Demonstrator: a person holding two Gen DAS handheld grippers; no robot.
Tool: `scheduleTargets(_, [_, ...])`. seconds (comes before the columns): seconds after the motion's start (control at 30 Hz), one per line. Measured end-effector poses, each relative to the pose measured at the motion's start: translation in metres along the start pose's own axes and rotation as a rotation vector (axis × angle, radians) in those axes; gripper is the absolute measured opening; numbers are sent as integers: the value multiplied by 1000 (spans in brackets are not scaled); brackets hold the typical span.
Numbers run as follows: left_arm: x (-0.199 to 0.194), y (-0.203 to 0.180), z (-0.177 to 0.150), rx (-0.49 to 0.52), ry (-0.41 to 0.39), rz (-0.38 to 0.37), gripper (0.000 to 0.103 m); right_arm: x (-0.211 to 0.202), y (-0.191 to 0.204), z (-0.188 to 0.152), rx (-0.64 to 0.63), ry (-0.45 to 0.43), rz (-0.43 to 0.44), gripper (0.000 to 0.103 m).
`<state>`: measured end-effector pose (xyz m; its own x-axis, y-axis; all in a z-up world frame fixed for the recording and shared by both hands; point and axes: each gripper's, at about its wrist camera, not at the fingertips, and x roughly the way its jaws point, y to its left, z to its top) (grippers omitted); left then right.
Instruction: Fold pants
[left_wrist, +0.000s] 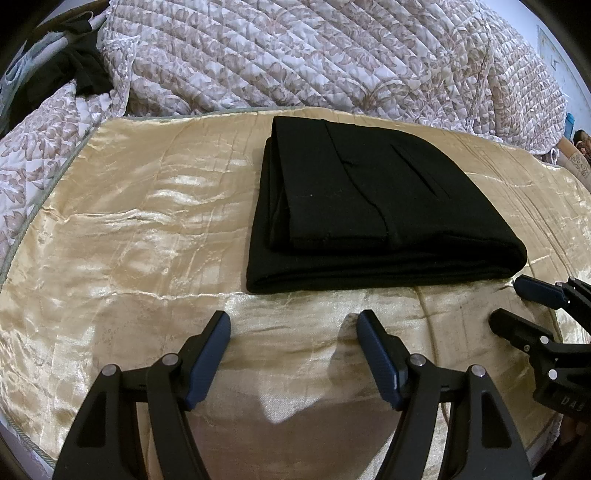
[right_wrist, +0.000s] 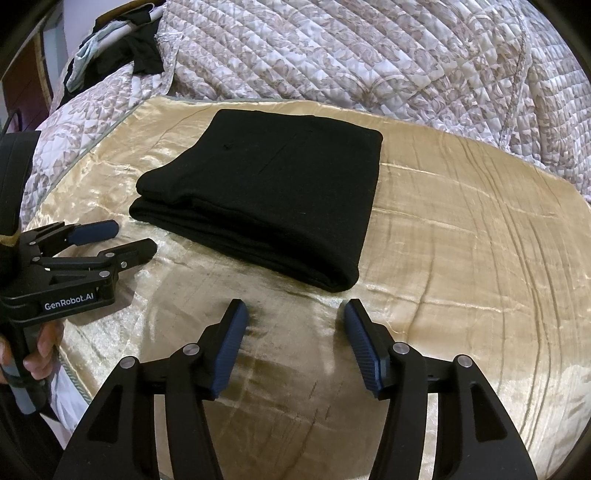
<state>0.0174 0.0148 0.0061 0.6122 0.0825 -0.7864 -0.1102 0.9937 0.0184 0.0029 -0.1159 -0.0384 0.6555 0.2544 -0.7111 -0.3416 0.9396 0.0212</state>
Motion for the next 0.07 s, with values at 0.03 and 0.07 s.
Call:
scheduleTargets(0.03, [0,0,0,1,-1,0,74,-2,4,-3,-2,-2,-2,57])
scheduleTargets(0.07, [0,0,0,-1,0,-3,74,-2,5,-3,-5,-5,-3,58])
